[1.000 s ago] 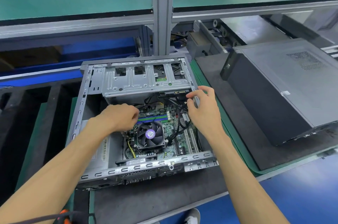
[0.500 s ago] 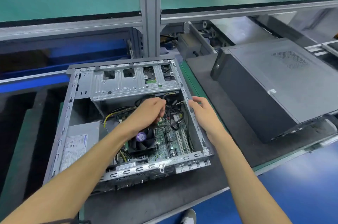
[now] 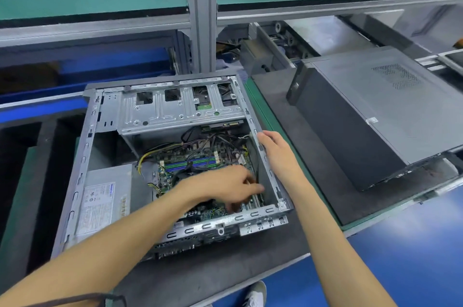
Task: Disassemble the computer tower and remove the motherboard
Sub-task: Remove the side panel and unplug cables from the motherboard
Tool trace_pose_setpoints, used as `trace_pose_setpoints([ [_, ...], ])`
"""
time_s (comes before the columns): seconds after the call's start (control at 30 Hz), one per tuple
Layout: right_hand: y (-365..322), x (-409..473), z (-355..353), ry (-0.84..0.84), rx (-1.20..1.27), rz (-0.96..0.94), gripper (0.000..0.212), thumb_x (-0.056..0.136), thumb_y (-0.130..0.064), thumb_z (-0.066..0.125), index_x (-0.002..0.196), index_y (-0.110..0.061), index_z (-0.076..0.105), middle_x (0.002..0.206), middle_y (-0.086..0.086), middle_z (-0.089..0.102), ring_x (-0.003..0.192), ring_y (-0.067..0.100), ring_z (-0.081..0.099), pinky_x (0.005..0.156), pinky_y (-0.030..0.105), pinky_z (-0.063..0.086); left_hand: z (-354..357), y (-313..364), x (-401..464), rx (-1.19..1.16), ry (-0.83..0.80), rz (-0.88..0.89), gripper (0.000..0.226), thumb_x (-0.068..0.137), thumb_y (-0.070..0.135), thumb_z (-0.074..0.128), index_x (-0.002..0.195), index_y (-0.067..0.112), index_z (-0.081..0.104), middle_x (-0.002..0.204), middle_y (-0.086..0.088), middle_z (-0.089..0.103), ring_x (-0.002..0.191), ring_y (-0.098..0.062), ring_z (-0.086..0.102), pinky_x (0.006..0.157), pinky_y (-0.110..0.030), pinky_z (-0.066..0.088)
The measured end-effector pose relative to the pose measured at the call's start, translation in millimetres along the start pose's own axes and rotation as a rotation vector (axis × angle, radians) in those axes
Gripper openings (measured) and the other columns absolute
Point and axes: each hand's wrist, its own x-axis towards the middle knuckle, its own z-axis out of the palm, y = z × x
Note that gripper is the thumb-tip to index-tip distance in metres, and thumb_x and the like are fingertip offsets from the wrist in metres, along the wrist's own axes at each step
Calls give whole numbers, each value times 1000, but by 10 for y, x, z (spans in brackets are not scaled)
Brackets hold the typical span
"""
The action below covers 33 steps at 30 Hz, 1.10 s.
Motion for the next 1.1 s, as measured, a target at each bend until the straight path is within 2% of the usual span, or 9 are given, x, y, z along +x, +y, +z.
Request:
trace_pose_setpoints([
  [0.2,13,-10,-7,9,-1,5,16,103,-39,52,117,-33,57,103,-27,56,78,-31,49,61,-6,35,193,-71,155,-368,116,53,29,105,26,42,92,12,63,64,4,57,47,-4,53,45,-17,42],
  [0.33,-11,-31,-9,8,-8,3,15,103,-41,51,116,-36,56,103,-29,56,85,-22,51,66,2,37,137,-130,118,-390,509,142,36,105,34,37,74,25,54,49,15,50,41,2,42,44,-14,31],
  [0.47,-27,-58,-12,-5,-7,-4,16,104,-40,50,117,-34,55,104,-27,56,78,-31,50,62,-5,36,92,-243,4,-214,401,149,37,103,36,43,72,25,60,54,12,52,44,-2,42,48,-17,31],
  [0.6,-36,-64,-21,-7,-8,-12,15,104,-39,50,118,-33,54,105,-27,55,77,-33,48,61,-6,35,-198,-257,-136,25,698,127,32,100,42,43,84,24,63,79,9,55,65,-1,50,61,-20,36],
  [0.73,-35,-78,-27,-13,-12,-17,16,105,-39,49,119,-34,54,104,-27,54,74,-32,48,61,-6,36,-488,-275,-297,537,931,-76,33,97,26,53,130,27,50,84,3,66,74,-26,63,59,-35,45],
  [0.8,-39,-77,-26,-3,-15,-20,18,105,-39,50,121,-33,56,105,-26,55,74,-31,49,61,-5,36,-510,-242,-355,430,865,9,18,94,32,57,111,27,52,74,7,63,67,-20,62,57,-35,46],
  [0.9,-38,-76,-27,2,-12,-18,17,104,-39,50,120,-33,55,104,-27,56,75,-30,51,62,-4,37,-361,-200,-350,337,352,23,26,93,49,57,79,26,60,61,10,60,53,-3,56,57,-28,49],
  [1.0,-46,-82,-18,-6,-22,-11,17,104,-42,49,119,-37,53,105,-30,54,84,-25,51,67,2,38,-98,-207,-282,628,-48,-59,33,94,46,57,89,14,62,78,2,62,65,-17,57,62,-31,48],
  [1.1,-51,-85,-22,-8,-15,-13,15,105,-42,49,119,-38,53,104,-30,54,84,-24,51,68,5,39,67,-268,-183,691,-154,-91,27,94,22,55,71,10,47,79,-7,58,68,-26,51,66,-37,48],
])
